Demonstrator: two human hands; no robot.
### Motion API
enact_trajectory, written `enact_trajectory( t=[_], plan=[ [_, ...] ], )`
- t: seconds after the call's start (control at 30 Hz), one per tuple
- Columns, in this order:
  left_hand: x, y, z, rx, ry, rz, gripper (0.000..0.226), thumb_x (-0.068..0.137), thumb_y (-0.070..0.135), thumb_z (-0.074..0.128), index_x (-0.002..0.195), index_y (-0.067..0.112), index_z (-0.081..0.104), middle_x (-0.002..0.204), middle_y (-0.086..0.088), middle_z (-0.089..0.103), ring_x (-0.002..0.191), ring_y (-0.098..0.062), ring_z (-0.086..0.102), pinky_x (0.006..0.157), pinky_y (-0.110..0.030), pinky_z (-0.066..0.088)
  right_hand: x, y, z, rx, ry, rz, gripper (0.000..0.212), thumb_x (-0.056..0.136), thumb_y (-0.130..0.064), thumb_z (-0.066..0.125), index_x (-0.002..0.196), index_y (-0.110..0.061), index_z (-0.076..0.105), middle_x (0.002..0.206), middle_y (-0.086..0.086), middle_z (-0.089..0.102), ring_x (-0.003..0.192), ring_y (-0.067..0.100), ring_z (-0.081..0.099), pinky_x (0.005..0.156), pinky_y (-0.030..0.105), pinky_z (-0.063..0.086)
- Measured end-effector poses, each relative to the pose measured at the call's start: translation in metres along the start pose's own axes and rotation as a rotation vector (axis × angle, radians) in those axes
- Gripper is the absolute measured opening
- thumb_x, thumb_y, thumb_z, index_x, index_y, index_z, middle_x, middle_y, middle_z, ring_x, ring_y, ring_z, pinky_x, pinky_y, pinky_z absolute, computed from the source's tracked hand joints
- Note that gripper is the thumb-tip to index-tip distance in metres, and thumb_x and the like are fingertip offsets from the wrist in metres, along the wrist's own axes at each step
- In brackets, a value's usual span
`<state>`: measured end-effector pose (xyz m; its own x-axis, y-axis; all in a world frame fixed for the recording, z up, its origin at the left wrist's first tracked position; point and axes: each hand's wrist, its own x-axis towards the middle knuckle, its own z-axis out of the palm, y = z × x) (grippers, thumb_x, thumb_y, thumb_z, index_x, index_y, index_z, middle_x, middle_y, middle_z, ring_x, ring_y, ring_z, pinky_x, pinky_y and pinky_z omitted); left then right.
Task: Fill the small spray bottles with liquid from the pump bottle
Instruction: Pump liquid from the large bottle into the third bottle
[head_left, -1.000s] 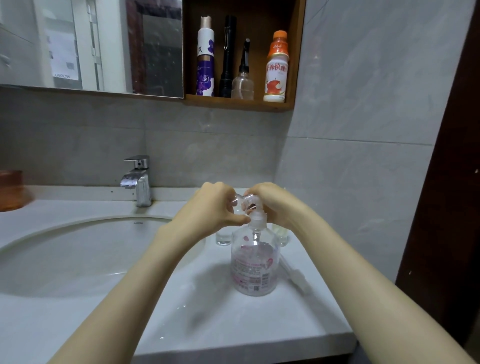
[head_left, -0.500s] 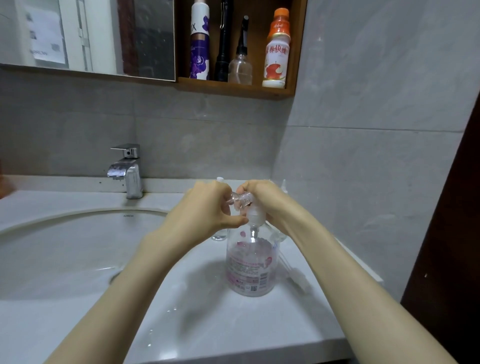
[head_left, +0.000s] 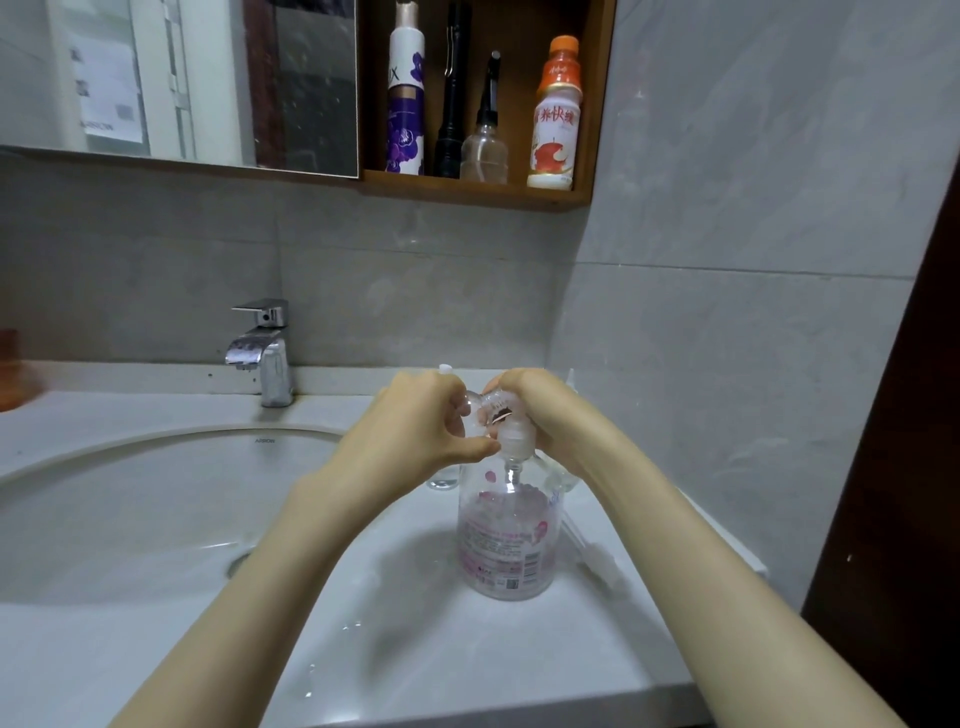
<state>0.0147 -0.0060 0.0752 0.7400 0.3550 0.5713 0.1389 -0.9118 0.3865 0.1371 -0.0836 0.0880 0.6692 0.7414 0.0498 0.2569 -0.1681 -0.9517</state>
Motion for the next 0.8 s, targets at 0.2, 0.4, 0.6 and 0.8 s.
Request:
enact_trajectory(
  t=[0.2,0.4,0.6,0.8],
  plan=[
    [-0.001,0.001,-0.001,-0.015,0.007,-0.002,0.031,0.073,0.033,0.077,0.086,0.010,0.062,0.071,0.003,0.066,0.071,-0.015,0.061,0.068,-0.032,0.049,-0.003,-0.008,-0.001,-0.087,0.008,-0.019,0.028,0.088,-0.002,0.045,0.064,-0.012,0.056,0.069,0.005,0.058,0.078,0.027,0.049,0.075,0.035,0.040],
    [0.001,0.002,-0.001,-0.012,0.001,0.015,0.029,0.073,0.032,0.078,0.082,0.011,0.059,0.067,0.005,0.063,0.066,-0.013,0.059,0.066,-0.030,0.048,-0.002,-0.010,0.001,-0.153,0.004,-0.054,0.023,0.090,-0.005,0.046,0.071,-0.017,0.050,0.077,0.007,0.052,0.068,0.021,0.048,0.066,0.030,0.042],
    [0.002,0.001,0.000,-0.013,0.006,0.021,0.031,0.073,0.033,0.077,0.083,0.009,0.061,0.067,0.006,0.063,0.068,-0.015,0.061,0.068,-0.034,0.051,0.001,-0.002,-0.001,-0.048,-0.005,-0.093,0.019,0.091,-0.011,0.045,0.076,-0.020,0.054,0.078,-0.003,0.051,0.068,0.011,0.048,0.066,0.028,0.042],
    [0.002,-0.002,0.003,0.019,-0.028,0.021,0.029,0.073,0.033,0.076,0.070,0.014,0.055,0.062,0.007,0.060,0.058,-0.006,0.053,0.056,-0.022,0.039,-0.001,0.002,0.002,-0.008,-0.001,-0.106,0.024,0.091,-0.005,0.045,0.073,-0.019,0.051,0.075,-0.004,0.049,0.064,0.007,0.045,0.060,0.019,0.039]
  ],
)
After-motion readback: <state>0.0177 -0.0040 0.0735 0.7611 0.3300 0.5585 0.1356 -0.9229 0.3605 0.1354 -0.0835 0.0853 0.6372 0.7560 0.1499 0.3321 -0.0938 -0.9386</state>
